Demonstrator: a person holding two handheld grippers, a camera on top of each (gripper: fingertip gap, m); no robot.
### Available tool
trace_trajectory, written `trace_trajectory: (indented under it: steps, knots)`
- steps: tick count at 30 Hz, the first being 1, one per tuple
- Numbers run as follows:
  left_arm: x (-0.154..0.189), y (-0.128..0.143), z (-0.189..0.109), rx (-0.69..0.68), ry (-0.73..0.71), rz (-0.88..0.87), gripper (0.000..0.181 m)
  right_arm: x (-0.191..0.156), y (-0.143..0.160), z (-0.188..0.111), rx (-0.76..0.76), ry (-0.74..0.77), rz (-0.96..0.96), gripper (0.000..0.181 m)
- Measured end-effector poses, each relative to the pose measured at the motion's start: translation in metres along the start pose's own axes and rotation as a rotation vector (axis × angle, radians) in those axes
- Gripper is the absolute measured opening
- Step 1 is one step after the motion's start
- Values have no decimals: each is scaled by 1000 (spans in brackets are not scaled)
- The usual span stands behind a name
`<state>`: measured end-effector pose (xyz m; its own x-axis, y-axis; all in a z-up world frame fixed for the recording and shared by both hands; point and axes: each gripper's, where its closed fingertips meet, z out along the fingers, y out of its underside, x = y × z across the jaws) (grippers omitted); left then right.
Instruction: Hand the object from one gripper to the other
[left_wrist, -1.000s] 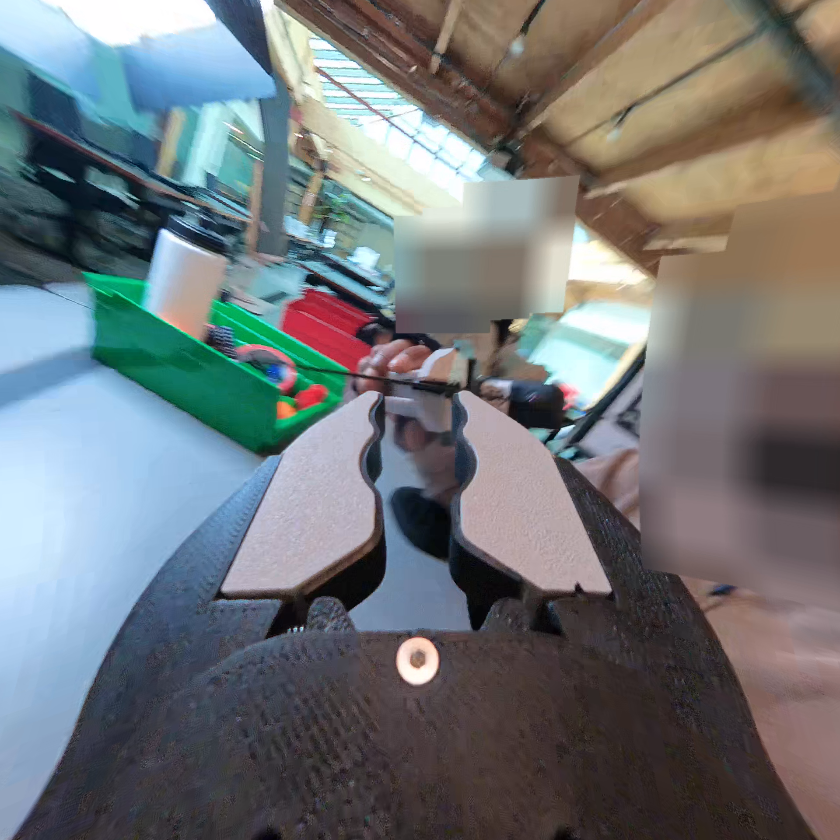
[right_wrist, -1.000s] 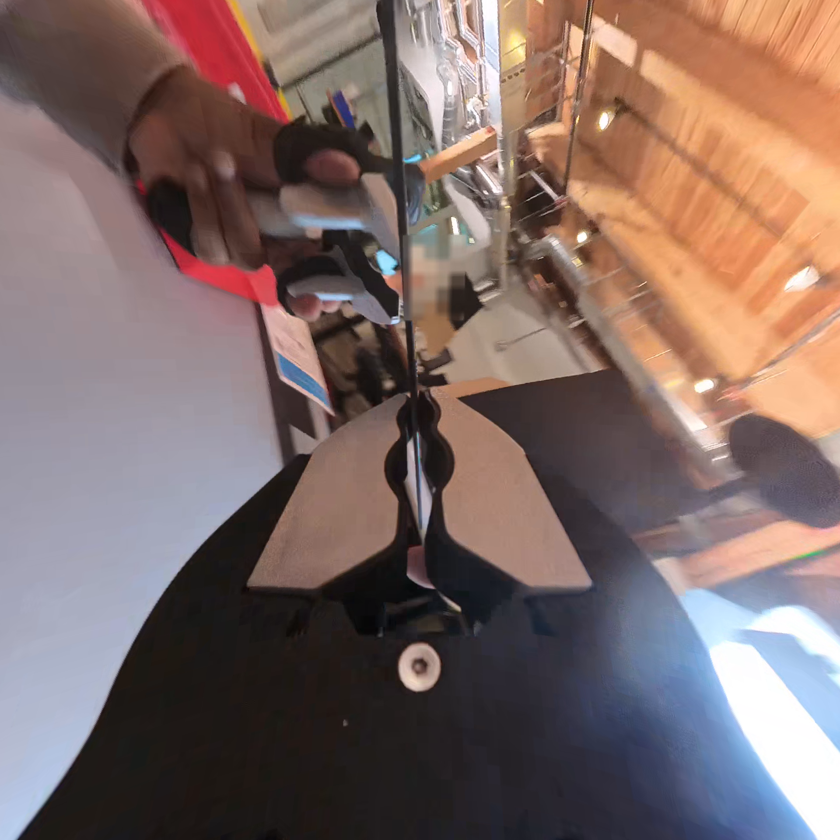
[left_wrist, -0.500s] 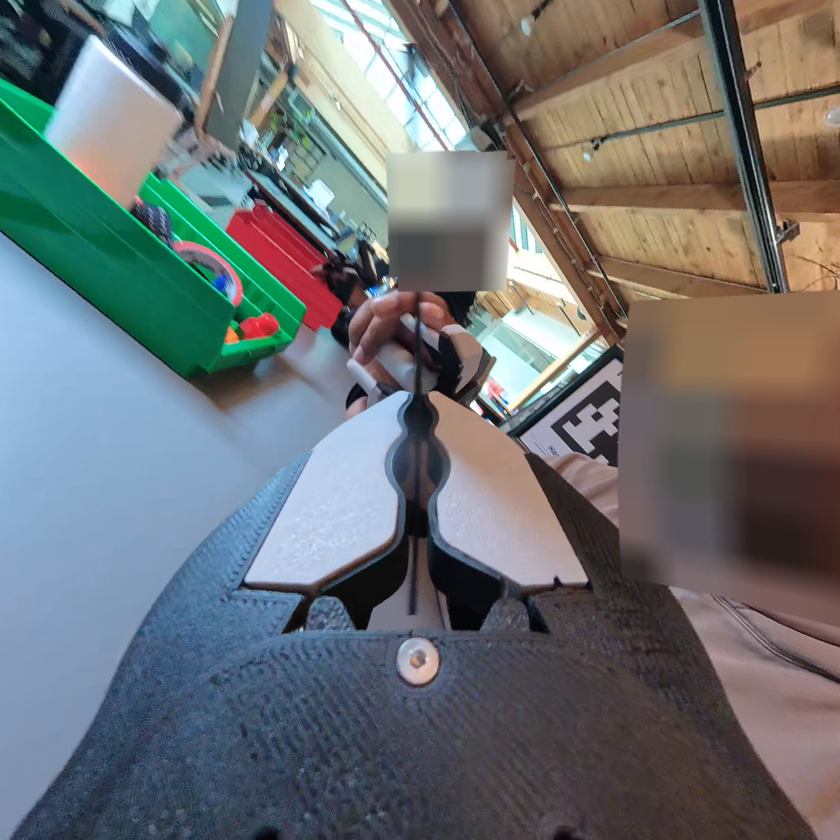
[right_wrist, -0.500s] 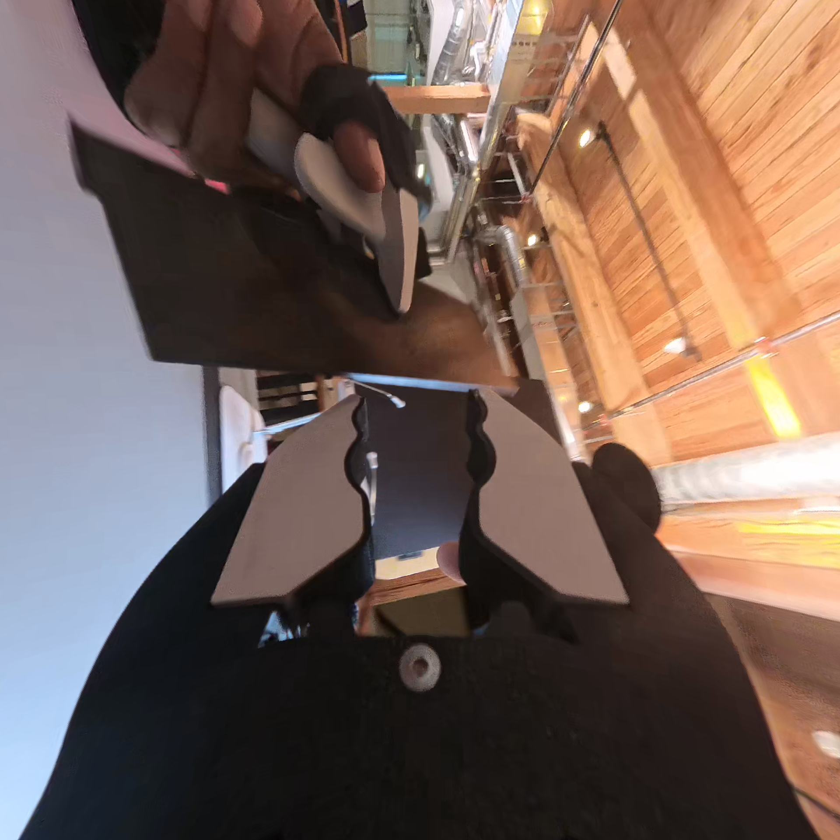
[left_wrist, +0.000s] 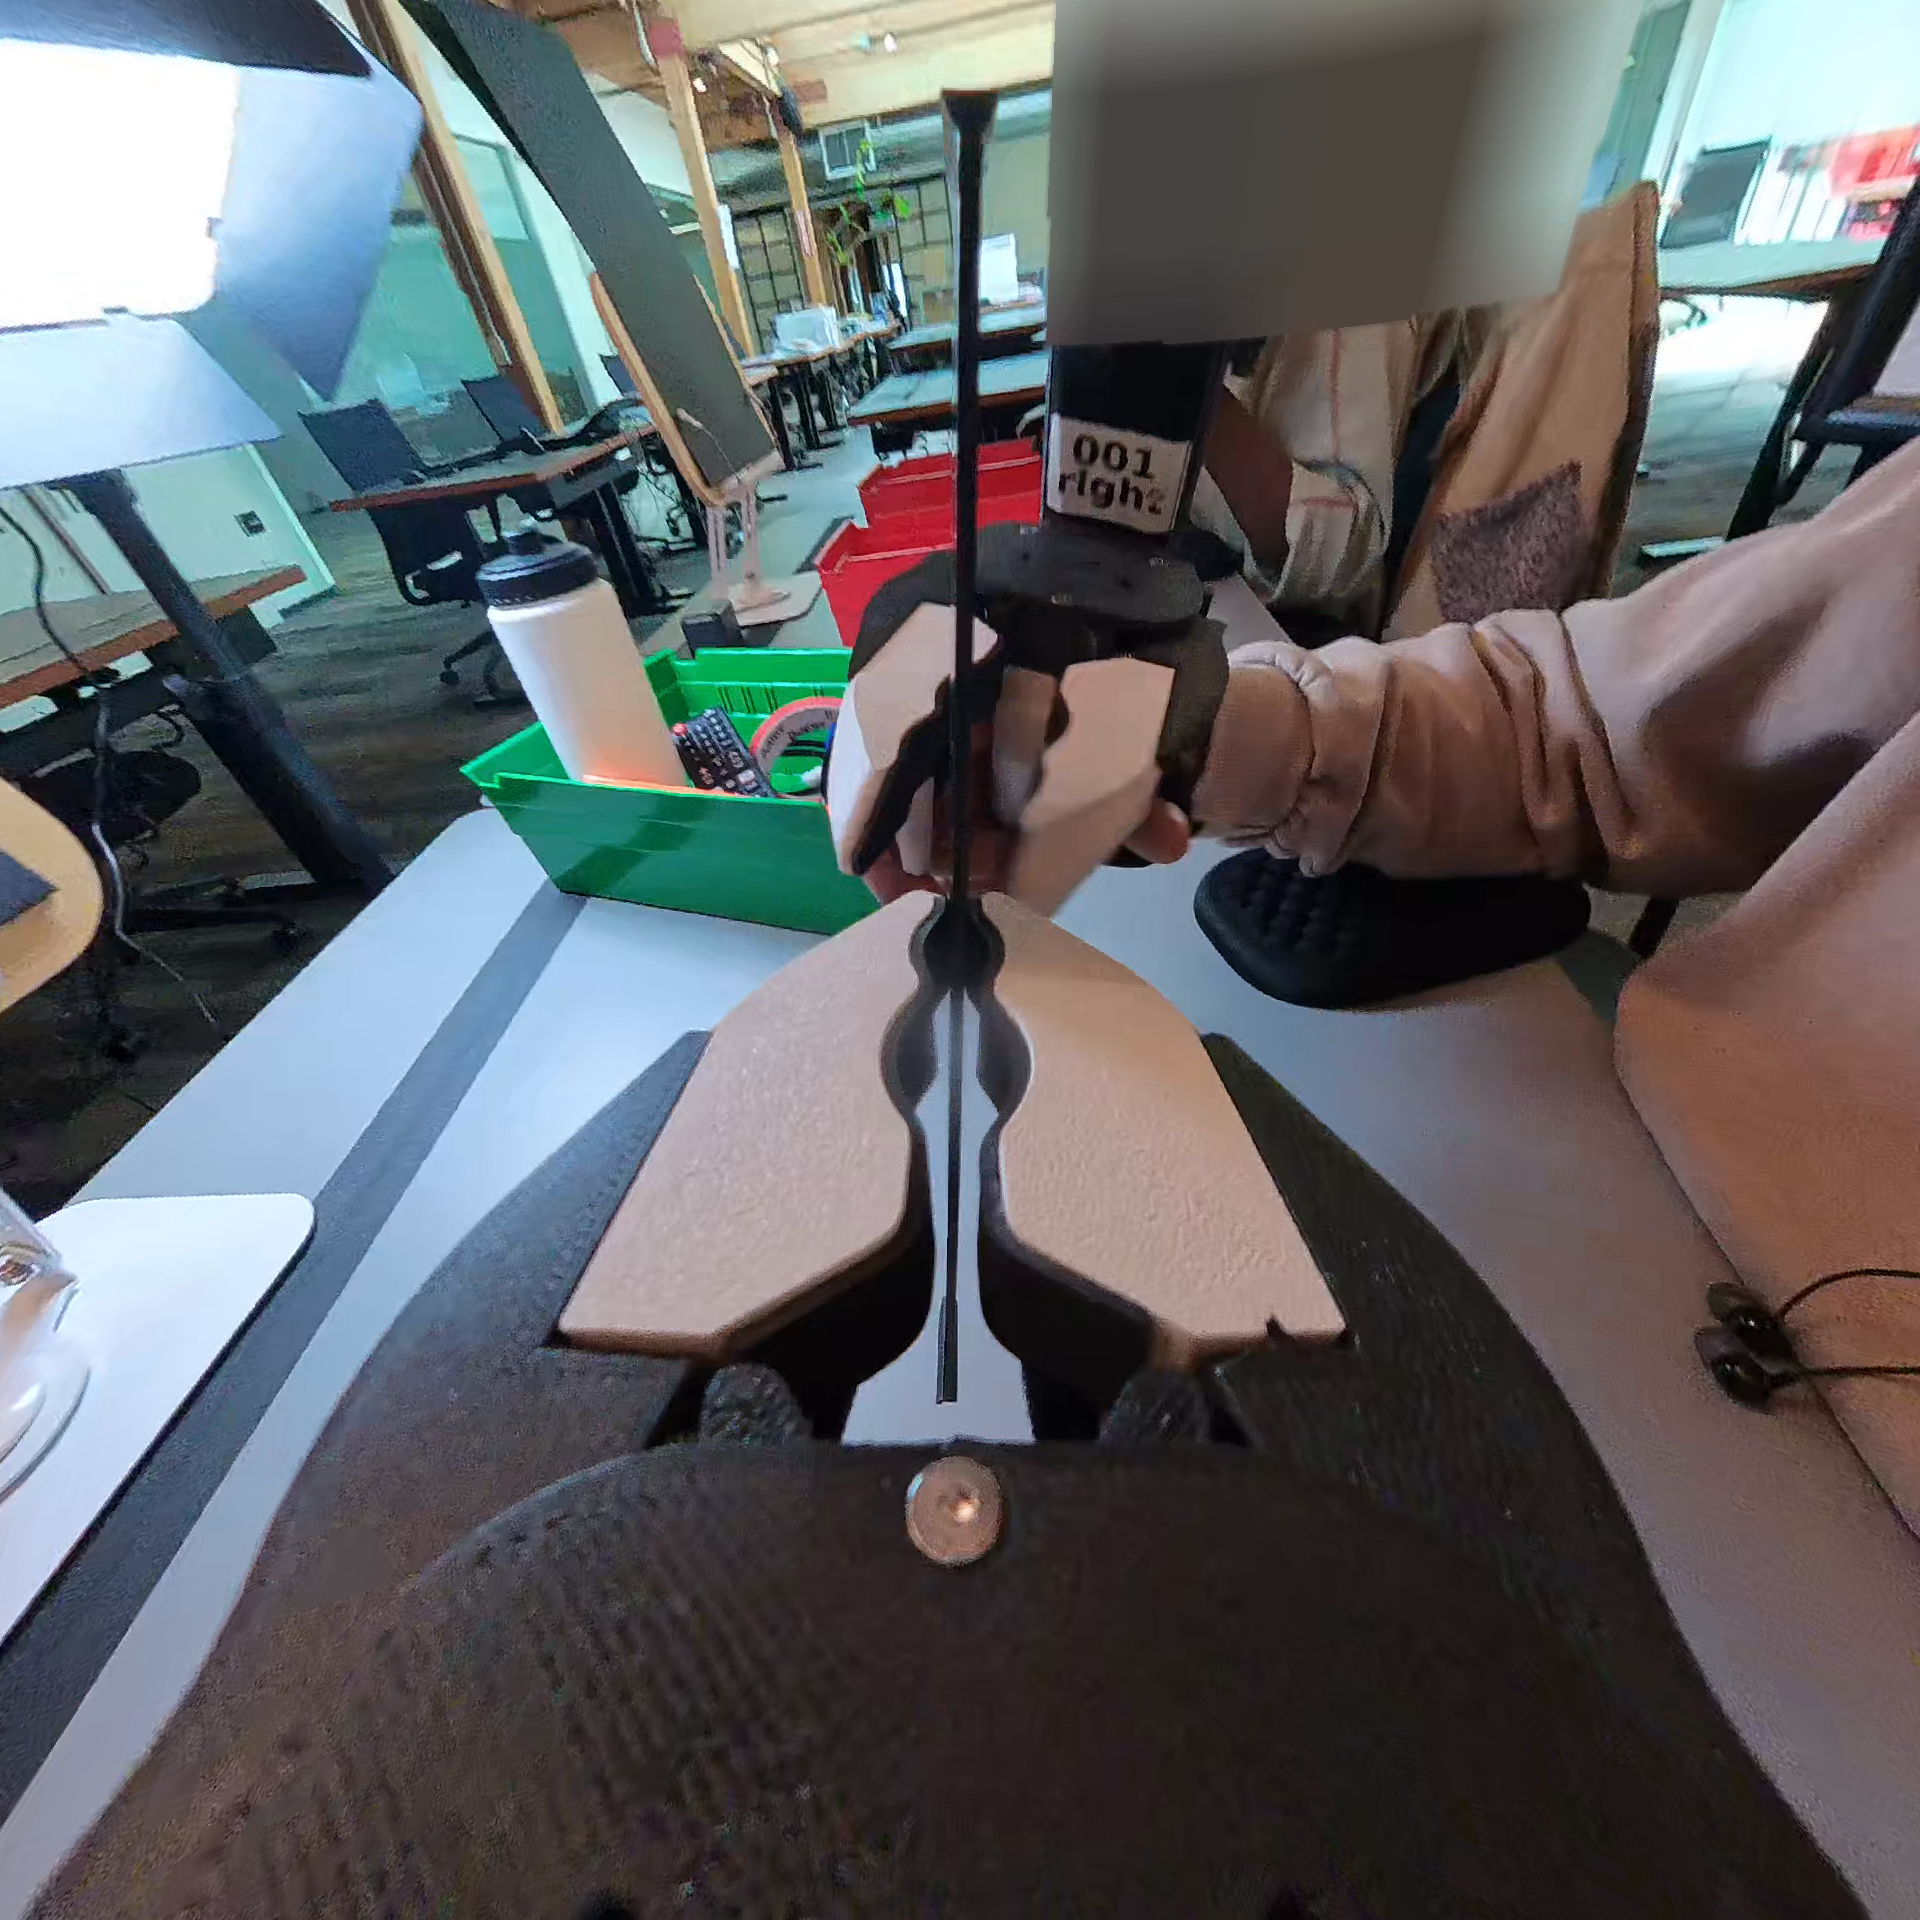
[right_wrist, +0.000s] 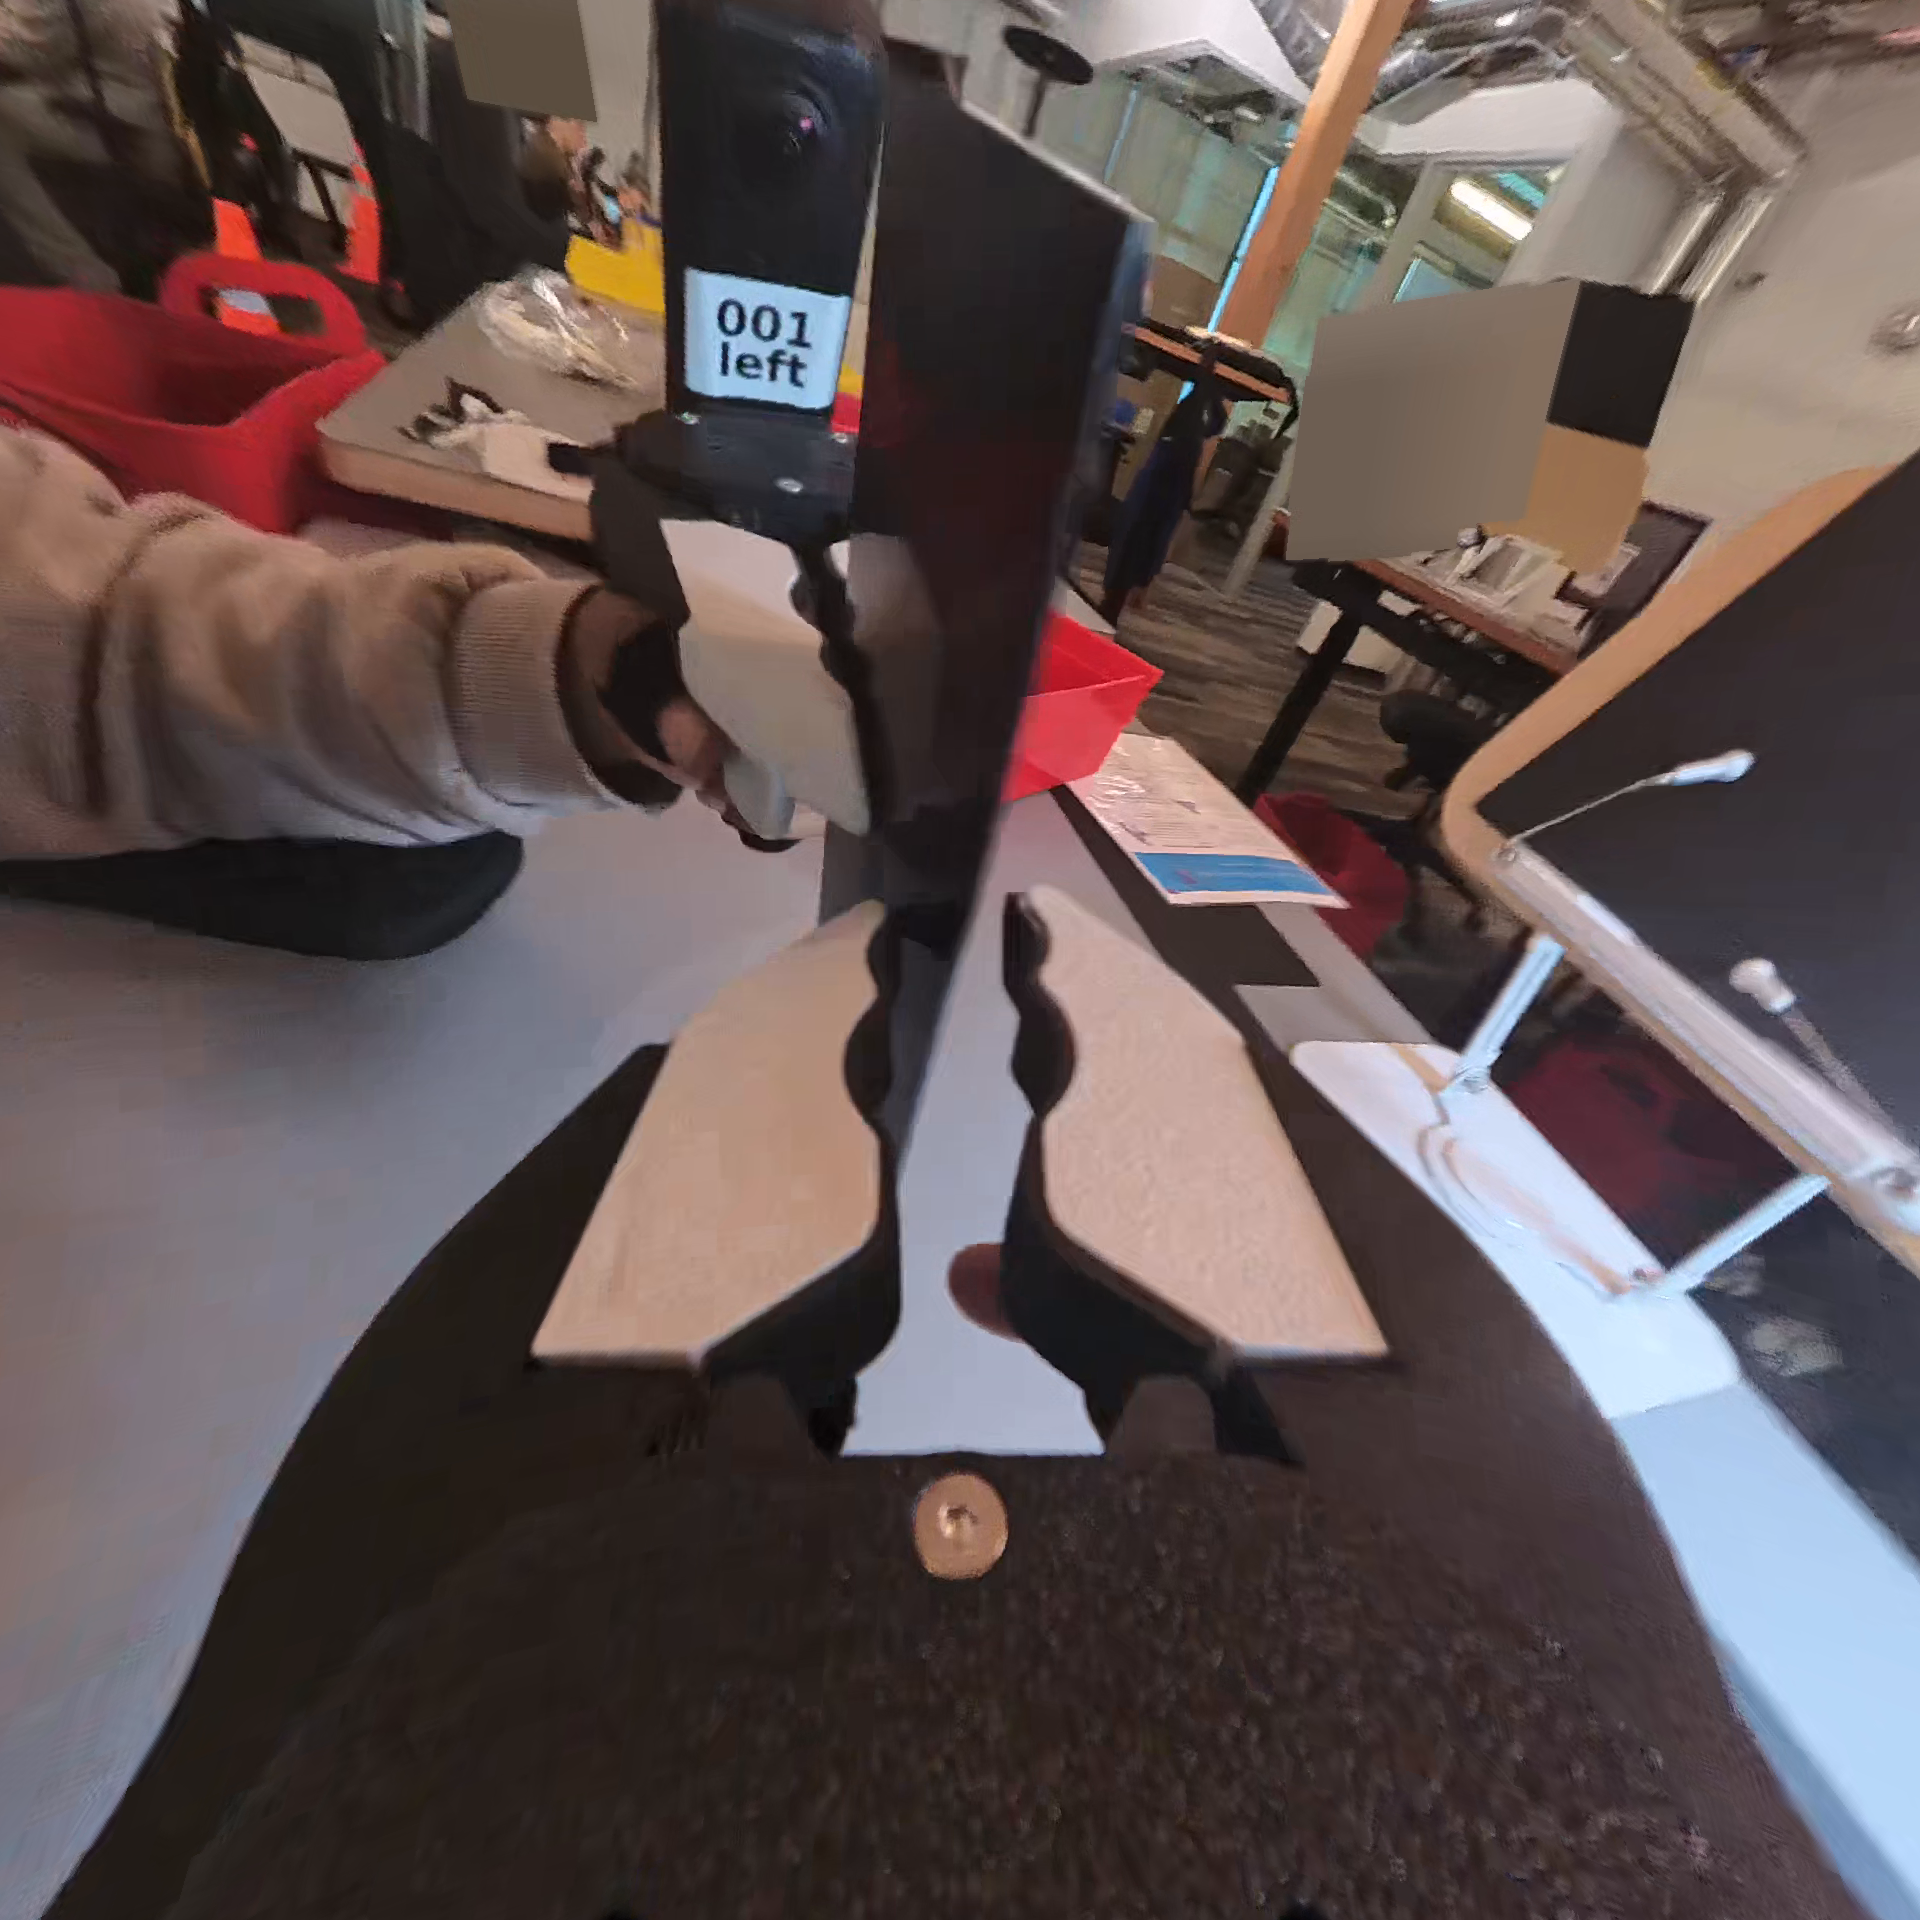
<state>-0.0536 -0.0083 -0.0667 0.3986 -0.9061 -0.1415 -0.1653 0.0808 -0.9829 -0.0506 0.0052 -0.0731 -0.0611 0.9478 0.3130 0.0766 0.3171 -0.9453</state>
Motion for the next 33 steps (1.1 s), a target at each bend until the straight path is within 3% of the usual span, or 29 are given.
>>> trace_trajectory:
  steps: [4, 7, 9, 13, 17, 21, 24, 27, 29, 33]
  knots:
    - [-2, 1, 0, -10, 1, -54, 6, -9, -3, -1, -13, -3, -147, 4]
    - [-22, -4, -9, 19, -103, -83, 21, -1, -8, -6, 5, 77, -285, 2]
    - [-28, -3, -17, 26, -99, -133, 21, 4, -12, -13, 11, 118, -363, 3]
    - [-27, -3, -23, 139, 97, -454, 21, 15, -21, -24, 10, 256, -619, 3]
    - [-20, -11, -25, 293, 348, -759, 28, 16, -18, -24, -60, 392, -998, 2]
    - [-18, -12, -22, 354, 470, -938, 29, 10, -5, -15, -126, 442, -1263, 3]
    - [-7, -3, -11, 268, 486, -951, 29, 3, 3, -7, -145, 424, -1320, 3]
    - [-4, 10, -5, 177, 442, -911, 12, 2, 3, -6, -135, 427, -1309, 5]
    - [-9, 14, -4, 172, 401, -896, 2, 3, 1, -6, -112, 430, -1256, 18]
    - [-24, 11, -11, 220, 307, -831, 2, 8, -2, -10, -98, 400, -1109, 40]
